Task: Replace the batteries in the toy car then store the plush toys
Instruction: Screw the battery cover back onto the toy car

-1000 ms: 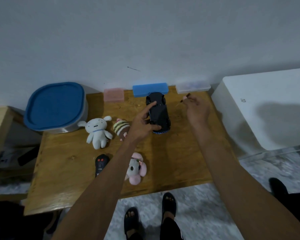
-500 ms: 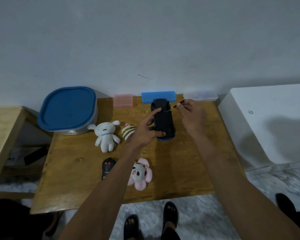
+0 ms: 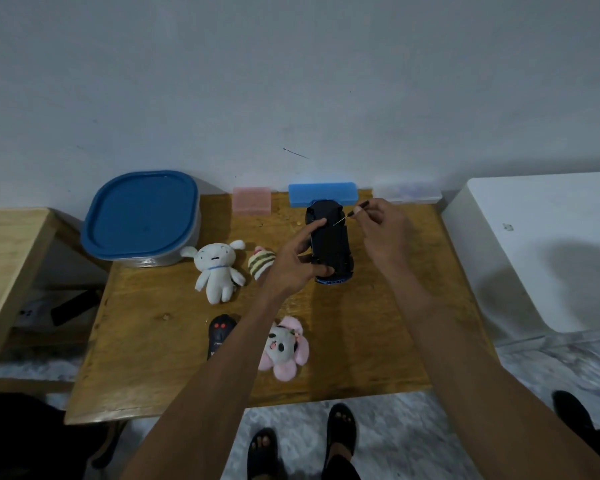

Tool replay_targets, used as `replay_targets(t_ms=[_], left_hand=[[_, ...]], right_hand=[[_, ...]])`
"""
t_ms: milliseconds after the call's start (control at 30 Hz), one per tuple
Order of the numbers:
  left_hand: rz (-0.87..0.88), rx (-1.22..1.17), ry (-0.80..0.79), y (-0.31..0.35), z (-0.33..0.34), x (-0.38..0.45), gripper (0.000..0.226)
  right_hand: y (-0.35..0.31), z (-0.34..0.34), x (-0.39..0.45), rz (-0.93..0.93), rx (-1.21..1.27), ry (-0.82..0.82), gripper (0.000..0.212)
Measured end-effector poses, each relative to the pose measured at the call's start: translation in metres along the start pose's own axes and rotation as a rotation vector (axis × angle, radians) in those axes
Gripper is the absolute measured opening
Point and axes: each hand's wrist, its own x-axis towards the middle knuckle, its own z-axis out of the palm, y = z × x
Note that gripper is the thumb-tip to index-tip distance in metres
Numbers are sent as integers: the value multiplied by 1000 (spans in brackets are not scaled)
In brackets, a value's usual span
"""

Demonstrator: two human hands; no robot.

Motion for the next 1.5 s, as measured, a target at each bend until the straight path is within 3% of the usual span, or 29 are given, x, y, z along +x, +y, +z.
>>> replay_targets(t_ms=[267, 733, 1033, 1300, 1500], left_hand=[[-14, 11, -18, -3, -4, -3, 92], [-13, -8, -19, 0, 2, -8, 93], [-18, -52, 4, 2, 4, -10, 92], [-59, -45, -25, -3, 6, -12, 93], [-64, -64, -45, -3, 11, -12, 94]], right_hand=[[-3, 3, -7, -140, -12, 11, 28], [-5, 4, -11, -253, 17, 54, 33], [0, 4, -13, -314, 14, 40, 26], [6, 5, -12, -342, -91, 69, 18], [3, 3, -13, -251, -2, 66, 30]])
